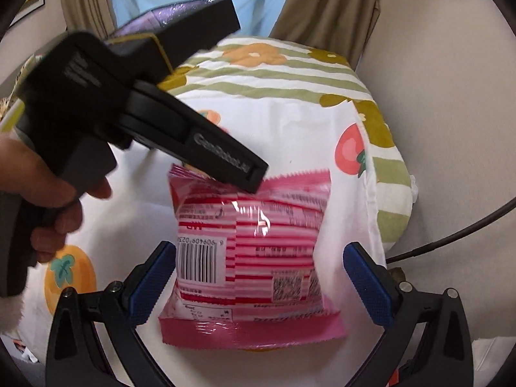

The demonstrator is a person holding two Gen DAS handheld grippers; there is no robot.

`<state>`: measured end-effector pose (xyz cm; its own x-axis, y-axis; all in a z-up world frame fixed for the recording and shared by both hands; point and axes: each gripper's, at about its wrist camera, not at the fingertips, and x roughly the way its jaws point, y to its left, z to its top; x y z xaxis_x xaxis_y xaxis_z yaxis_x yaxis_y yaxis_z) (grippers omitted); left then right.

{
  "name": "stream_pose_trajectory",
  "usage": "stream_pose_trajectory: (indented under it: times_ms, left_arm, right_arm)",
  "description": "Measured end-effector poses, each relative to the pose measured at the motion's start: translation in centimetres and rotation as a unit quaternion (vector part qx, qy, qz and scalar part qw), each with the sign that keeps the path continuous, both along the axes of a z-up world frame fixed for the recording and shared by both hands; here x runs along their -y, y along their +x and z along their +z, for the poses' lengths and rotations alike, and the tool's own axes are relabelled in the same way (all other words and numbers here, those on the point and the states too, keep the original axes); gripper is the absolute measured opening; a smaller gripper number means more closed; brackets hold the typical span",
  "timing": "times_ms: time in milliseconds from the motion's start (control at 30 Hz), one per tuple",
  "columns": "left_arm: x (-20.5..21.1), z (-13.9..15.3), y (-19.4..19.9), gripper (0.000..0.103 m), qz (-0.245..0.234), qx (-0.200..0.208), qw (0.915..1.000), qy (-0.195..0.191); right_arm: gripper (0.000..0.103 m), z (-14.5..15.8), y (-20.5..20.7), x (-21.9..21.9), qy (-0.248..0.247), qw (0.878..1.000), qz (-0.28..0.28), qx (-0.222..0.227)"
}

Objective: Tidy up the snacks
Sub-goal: 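Grasp the pink striped bag with the right tool while the left tool grasps the green cracker packet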

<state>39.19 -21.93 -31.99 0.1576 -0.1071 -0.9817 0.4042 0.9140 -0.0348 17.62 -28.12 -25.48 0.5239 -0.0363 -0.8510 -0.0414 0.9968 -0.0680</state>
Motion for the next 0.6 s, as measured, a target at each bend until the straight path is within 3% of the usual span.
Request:
stream_pose_trajectory:
  times_ms: [300,600]
  left_arm:
    - [-4.0,0.3,-1.2,0.102,-0.002,-0.002,0.9996,0.027]
    - [-5.4,0.9,-3.5,0.102,0.002,-0.002,0.9994,0.036]
  right_arm:
    - [0.103,-0.7,-0.5,-0.4,-0.010,1.000,0.022,-0.013]
    - [0.103,-0.4,-1.0,-0.5,-0.013,0.999,0.041,-0.016]
